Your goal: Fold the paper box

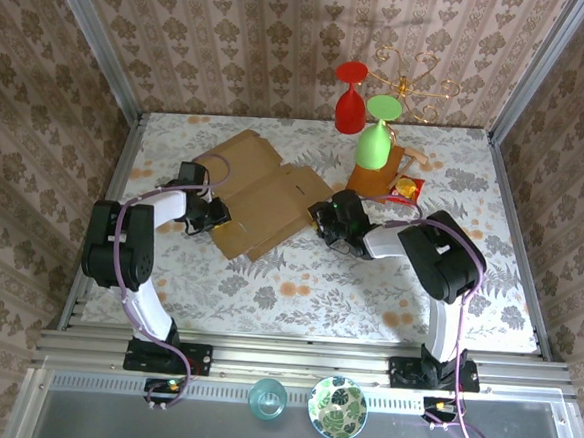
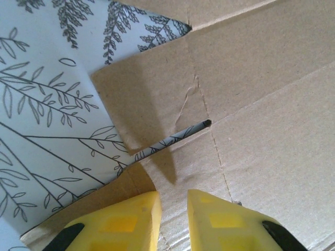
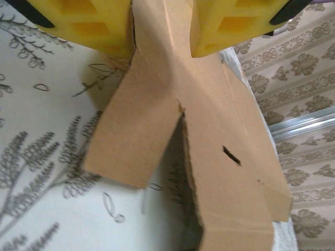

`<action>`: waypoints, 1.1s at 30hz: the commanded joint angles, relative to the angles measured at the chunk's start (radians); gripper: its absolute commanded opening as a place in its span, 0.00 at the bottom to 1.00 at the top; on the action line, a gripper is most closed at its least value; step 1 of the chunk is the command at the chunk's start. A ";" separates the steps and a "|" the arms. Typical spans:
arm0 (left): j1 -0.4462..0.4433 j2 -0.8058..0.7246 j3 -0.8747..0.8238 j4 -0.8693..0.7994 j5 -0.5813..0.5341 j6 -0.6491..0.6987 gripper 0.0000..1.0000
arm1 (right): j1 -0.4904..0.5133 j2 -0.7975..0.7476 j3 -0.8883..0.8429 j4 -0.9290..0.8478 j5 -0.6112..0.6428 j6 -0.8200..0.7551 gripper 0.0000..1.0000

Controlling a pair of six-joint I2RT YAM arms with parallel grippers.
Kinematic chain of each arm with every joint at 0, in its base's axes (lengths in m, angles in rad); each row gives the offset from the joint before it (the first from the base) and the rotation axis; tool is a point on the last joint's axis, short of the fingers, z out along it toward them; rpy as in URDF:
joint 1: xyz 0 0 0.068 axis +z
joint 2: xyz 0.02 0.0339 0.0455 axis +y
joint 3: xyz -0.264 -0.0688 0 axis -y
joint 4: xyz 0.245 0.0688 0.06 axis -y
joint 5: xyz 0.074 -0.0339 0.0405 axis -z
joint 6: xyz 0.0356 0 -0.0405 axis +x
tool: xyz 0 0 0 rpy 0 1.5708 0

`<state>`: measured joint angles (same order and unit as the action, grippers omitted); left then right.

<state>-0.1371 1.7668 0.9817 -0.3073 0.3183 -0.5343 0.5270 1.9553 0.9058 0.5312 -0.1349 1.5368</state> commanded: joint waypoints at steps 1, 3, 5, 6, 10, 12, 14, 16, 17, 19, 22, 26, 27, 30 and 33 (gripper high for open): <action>-0.009 0.016 -0.022 -0.092 0.001 0.006 0.23 | 0.002 0.021 0.013 0.015 0.011 0.010 0.30; -0.009 0.008 -0.020 -0.095 -0.001 0.007 0.23 | 0.002 0.024 0.029 -0.011 0.008 0.004 0.25; -0.010 -0.007 -0.014 -0.100 -0.002 0.003 0.25 | 0.005 0.024 0.041 -0.024 0.009 0.005 0.11; -0.010 -0.018 -0.009 -0.106 -0.002 0.002 0.27 | 0.005 0.017 0.043 -0.034 0.013 0.009 0.05; -0.007 -0.103 0.020 -0.132 -0.028 -0.014 0.39 | 0.007 -0.075 0.049 -0.130 0.061 0.005 0.00; 0.003 -0.160 0.040 -0.147 -0.054 -0.030 0.43 | 0.005 -0.147 0.061 -0.195 0.079 0.005 0.00; 0.028 -0.208 0.059 -0.152 -0.072 -0.046 0.45 | 0.005 -0.216 0.079 -0.259 0.084 0.012 0.00; 0.062 -0.243 0.081 -0.151 -0.078 -0.066 0.46 | 0.010 -0.282 0.101 -0.333 0.087 0.014 0.00; 0.082 -0.252 0.093 -0.150 -0.074 -0.077 0.47 | 0.014 -0.317 0.116 -0.366 0.089 0.017 0.00; 0.117 -0.256 0.120 -0.146 -0.067 -0.095 0.47 | 0.022 -0.374 0.150 -0.451 0.094 0.021 0.00; 0.169 -0.234 0.168 -0.146 -0.049 -0.102 0.48 | 0.039 -0.453 0.203 -0.559 0.113 0.055 0.00; 0.209 -0.163 0.247 -0.146 0.011 -0.089 0.50 | 0.067 -0.535 0.302 -0.702 0.143 0.105 0.00; 0.208 -0.135 0.265 -0.146 0.039 -0.085 0.50 | 0.073 -0.549 0.330 -0.730 0.148 0.115 0.00; 0.190 -0.065 0.301 -0.142 0.104 -0.085 0.48 | 0.092 -0.555 0.427 -0.796 0.171 0.142 0.00; 0.140 -0.025 0.294 -0.118 0.147 -0.096 0.45 | 0.106 -0.556 0.532 -0.856 0.197 0.154 0.00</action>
<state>0.0479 1.7115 1.2644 -0.4183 0.3756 -0.6167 0.6197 1.4220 1.3472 -0.2054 -0.0071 1.6485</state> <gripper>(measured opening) 0.453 0.059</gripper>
